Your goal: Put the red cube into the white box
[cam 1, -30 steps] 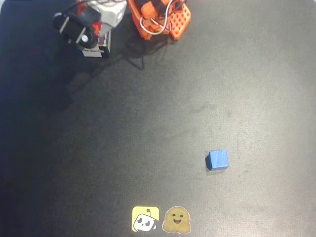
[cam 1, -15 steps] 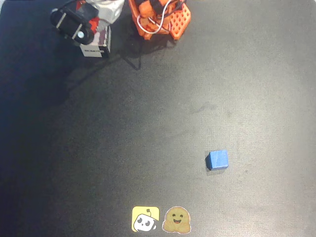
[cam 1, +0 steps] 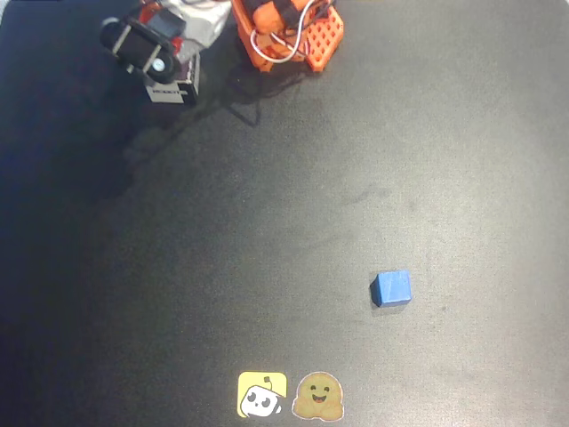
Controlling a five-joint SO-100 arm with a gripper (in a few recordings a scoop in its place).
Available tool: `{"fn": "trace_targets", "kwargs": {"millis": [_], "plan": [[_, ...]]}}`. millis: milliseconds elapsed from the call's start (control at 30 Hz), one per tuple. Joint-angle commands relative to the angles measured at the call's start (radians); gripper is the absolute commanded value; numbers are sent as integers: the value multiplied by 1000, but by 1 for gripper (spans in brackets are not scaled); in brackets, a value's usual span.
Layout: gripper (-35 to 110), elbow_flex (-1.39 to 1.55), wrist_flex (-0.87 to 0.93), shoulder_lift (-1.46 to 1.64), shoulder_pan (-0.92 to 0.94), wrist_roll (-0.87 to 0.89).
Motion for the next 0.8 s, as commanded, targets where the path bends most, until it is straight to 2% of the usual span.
{"fn": "trace_targets", "kwargs": {"millis": [0,300,433,633,767], "plan": [[17,3,-17,23,-12,8],[18,34,-9,106,-17,37],[0,34,-23,114,-5,26],[0,35,-95,106,-31,14],[0,-60,-133,-41,-77,17]]}}
